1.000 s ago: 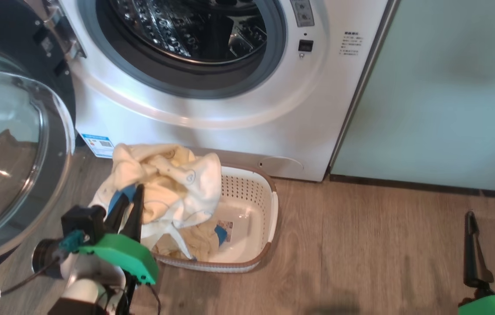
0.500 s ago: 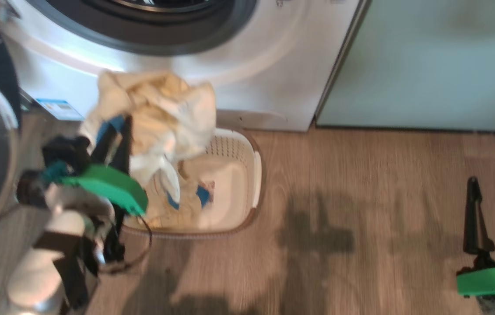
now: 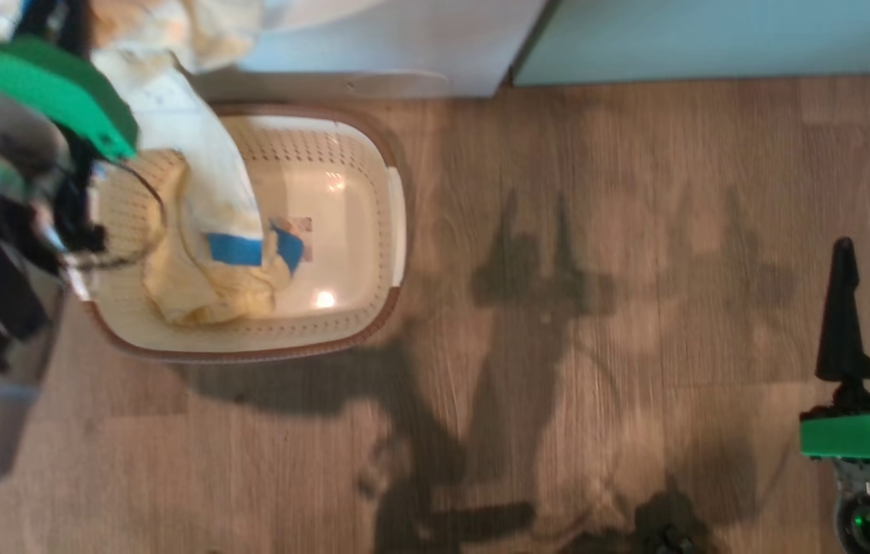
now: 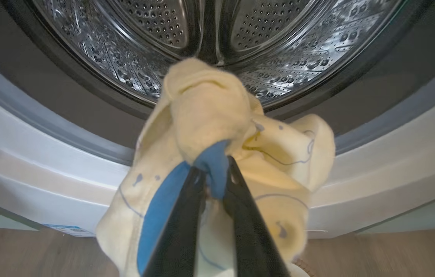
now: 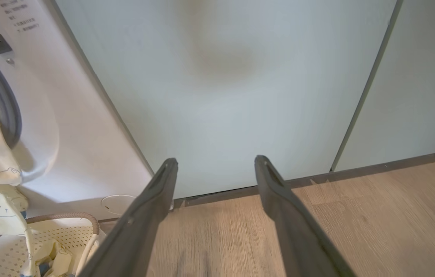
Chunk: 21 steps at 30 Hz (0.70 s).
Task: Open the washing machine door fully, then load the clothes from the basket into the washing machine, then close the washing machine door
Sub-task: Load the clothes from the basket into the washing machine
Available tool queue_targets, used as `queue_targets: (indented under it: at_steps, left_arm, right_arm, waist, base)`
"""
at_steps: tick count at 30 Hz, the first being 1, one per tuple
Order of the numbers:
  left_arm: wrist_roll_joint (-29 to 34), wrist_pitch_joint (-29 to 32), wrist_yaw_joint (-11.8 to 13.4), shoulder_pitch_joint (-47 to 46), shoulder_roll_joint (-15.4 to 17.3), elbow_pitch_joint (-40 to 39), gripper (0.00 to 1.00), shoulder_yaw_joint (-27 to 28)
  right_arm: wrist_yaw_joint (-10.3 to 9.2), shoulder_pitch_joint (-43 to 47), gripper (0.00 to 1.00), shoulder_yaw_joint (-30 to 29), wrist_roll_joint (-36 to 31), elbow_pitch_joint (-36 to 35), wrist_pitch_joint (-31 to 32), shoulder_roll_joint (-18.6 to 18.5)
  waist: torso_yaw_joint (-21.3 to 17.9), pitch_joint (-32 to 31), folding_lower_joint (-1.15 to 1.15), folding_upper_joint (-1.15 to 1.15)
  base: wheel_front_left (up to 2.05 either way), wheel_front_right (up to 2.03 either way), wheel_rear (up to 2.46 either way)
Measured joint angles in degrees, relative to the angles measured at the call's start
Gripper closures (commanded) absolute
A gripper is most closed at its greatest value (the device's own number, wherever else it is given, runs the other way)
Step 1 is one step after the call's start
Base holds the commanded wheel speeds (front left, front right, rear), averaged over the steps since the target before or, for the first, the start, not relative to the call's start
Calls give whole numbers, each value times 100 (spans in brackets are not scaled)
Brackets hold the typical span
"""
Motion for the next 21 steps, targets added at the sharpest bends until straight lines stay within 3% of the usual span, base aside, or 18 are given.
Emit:
queue_targets:
  at_steps: [14, 21]
  left_arm:
    - [-54, 1719, -296, -2020, 687, 804, 100, -163]
    - [258, 2146, -393, -3005, 1085, 1143, 100, -339]
  right_arm:
    - [0, -571, 0, 386, 292, 371, -112, 0]
    - [0, -747, 0, 545, 450, 393, -126, 0]
  waist:
    - [-446, 746, -1, 0]
    - [-698, 967, -1, 0]
  base:
    - [0, 0, 0]
    - [0, 0, 0]
